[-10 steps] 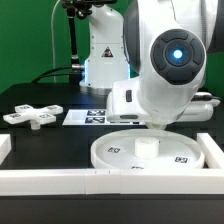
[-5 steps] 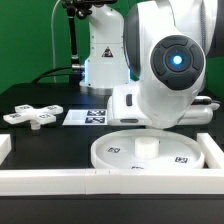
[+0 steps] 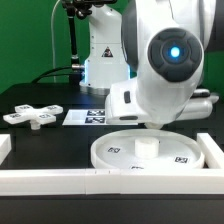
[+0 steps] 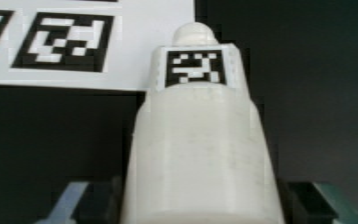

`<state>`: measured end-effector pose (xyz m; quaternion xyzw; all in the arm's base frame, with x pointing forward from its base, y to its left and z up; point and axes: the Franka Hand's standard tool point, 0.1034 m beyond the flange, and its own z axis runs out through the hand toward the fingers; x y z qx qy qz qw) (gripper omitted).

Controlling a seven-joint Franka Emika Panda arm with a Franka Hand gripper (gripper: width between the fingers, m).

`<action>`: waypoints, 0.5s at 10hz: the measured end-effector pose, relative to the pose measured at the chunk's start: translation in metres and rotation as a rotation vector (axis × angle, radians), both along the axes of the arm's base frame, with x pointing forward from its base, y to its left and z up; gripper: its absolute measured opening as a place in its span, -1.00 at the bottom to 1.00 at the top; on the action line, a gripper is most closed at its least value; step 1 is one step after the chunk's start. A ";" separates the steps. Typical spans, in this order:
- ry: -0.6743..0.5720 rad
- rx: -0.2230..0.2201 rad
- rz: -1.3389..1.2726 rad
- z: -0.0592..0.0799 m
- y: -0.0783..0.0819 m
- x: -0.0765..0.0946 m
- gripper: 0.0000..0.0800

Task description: Assemble round table

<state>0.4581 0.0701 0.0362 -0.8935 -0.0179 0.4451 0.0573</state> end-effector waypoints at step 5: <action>-0.016 0.049 0.032 0.050 -0.004 0.029 0.02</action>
Offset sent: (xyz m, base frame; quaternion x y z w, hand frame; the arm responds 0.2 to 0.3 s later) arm 0.0217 -0.0007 0.0499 -0.0032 -0.0404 -0.0311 0.9987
